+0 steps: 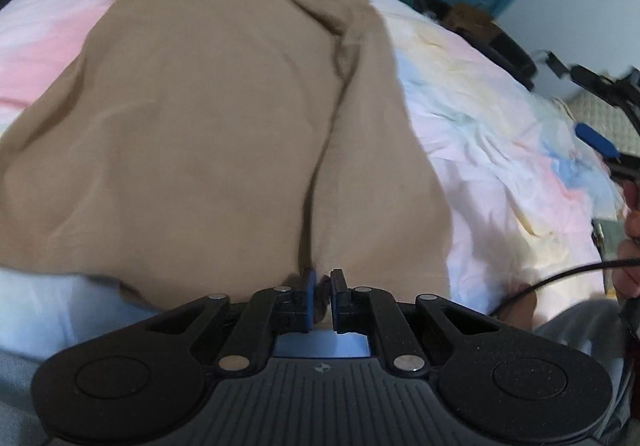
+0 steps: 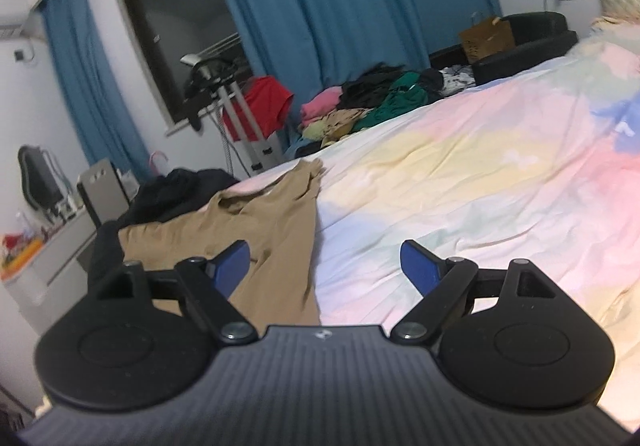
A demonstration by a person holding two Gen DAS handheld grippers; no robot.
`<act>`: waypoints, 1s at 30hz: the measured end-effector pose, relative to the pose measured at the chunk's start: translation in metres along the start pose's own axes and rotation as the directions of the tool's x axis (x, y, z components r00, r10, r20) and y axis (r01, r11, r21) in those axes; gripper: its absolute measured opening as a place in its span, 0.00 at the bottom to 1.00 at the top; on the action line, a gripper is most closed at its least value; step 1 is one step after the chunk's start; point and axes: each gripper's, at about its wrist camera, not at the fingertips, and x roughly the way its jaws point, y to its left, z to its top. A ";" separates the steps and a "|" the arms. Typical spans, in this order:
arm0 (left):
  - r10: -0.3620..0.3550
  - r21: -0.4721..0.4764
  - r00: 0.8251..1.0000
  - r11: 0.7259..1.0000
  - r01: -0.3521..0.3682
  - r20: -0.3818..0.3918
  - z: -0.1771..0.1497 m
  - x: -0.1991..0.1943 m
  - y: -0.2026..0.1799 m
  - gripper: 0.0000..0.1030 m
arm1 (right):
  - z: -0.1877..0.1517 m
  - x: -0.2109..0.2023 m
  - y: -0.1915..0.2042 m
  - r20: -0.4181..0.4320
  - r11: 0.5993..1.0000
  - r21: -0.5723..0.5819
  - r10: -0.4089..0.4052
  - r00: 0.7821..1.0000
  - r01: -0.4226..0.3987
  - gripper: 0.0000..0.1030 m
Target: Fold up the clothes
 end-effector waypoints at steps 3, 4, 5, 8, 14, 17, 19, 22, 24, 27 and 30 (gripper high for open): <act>-0.003 0.064 0.998 0.998 -0.001 0.066 0.005 -0.015 -0.012 0.51 | -0.001 -0.001 0.005 0.005 1.000 -0.024 -0.004 1.000 0.004 0.82; -0.005 0.081 0.996 0.997 -0.003 0.089 0.008 -0.020 -0.016 0.60 | -0.002 -0.002 0.007 0.011 1.000 -0.026 0.002 1.000 -0.002 0.82; -0.006 0.099 0.994 0.995 -0.005 0.112 0.011 -0.026 -0.021 0.67 | -0.002 -0.003 0.008 0.016 0.999 -0.031 0.007 1.000 -0.007 0.82; -0.005 0.162 0.980 0.986 -0.028 0.199 0.032 -0.039 -0.037 0.88 | -0.003 -0.004 0.011 0.033 0.999 -0.052 0.016 0.999 -0.014 0.82; -0.014 0.251 0.918 0.963 -0.094 0.396 0.084 -0.045 -0.063 1.00 | -0.006 -0.004 0.020 0.055 0.994 -0.106 0.010 0.998 -0.004 0.82; 0.033 0.235 0.915 0.962 -0.138 0.401 0.109 -0.032 -0.063 1.00 | -0.009 -0.002 0.024 0.046 0.992 -0.128 0.009 0.999 -0.003 0.82; 0.055 0.236 0.905 0.957 -0.168 0.423 0.119 -0.029 -0.062 1.00 | -0.011 0.001 0.026 0.033 0.991 -0.136 0.013 0.999 -0.008 0.82; 0.079 0.253 0.885 0.943 -0.215 0.458 0.125 -0.026 -0.054 1.00 | -0.016 0.014 0.033 -0.017 0.990 -0.134 0.032 0.999 -0.034 0.82; 0.083 0.262 0.886 0.939 -0.223 0.456 0.131 -0.025 -0.040 1.00 | -0.021 0.029 0.044 -0.074 0.986 -0.154 0.045 0.996 -0.056 0.82; 0.108 0.222 0.881 0.947 -0.232 0.461 0.135 -0.028 -0.008 1.00 | -0.027 0.057 0.061 -0.159 0.979 -0.184 0.059 0.986 -0.088 0.81; 0.132 0.165 0.878 0.959 -0.231 0.460 0.136 -0.029 0.027 1.00 | -0.026 0.096 0.074 -0.223 0.979 -0.174 0.070 0.972 -0.110 0.81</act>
